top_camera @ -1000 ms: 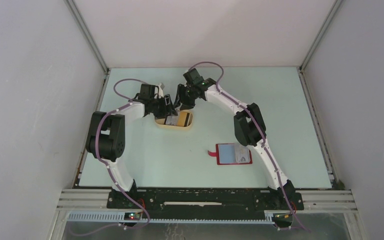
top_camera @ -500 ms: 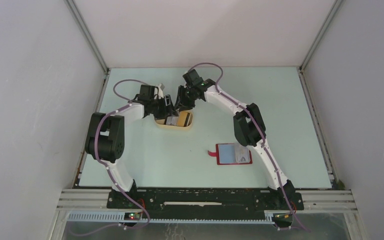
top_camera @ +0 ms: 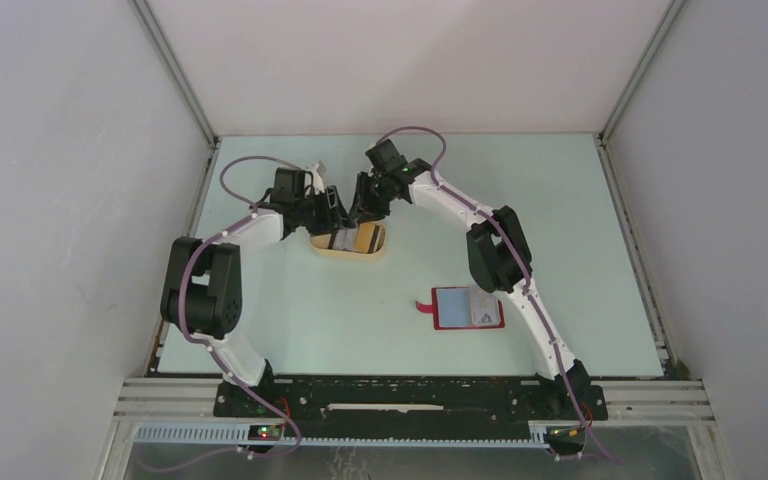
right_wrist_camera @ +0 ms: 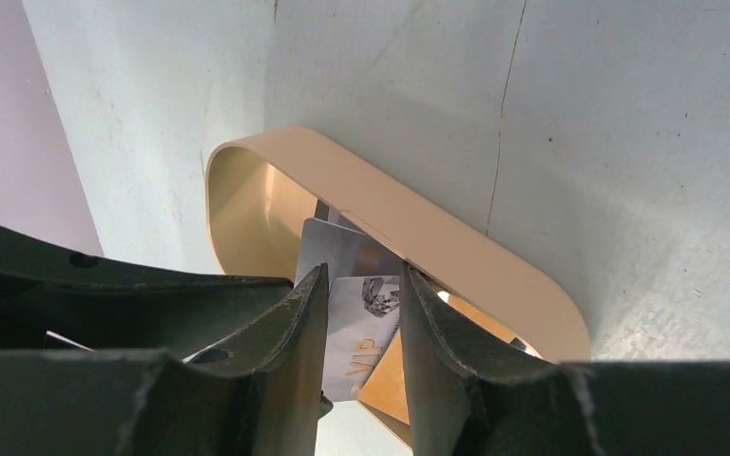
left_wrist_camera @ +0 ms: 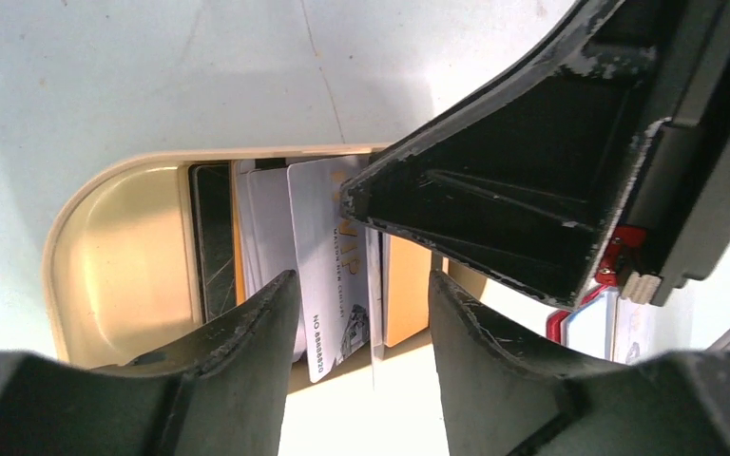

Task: Put the credit cards into the card holder
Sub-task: Pick up the credit card from the storage box.

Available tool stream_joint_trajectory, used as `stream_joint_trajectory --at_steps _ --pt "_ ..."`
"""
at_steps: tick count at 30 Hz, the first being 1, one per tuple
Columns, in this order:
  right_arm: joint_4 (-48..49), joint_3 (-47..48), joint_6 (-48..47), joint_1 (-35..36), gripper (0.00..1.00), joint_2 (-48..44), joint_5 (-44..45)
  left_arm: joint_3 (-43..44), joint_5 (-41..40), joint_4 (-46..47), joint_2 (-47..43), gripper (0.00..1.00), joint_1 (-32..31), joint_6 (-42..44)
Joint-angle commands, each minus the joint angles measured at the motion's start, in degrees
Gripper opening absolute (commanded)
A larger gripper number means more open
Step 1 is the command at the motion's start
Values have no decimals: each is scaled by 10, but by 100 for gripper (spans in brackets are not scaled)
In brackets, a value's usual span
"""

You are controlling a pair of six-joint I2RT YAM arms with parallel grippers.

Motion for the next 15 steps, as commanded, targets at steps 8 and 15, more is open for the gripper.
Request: stream_joint_trajectory --at_steps 8,15 --pt "-13 -12 -11 1 39 -28 5 -14 -34 -10 -36 60 -6 1" --pt "-12 -14 -12 1 38 -29 5 -13 -53 -15 -52 59 -10 9"
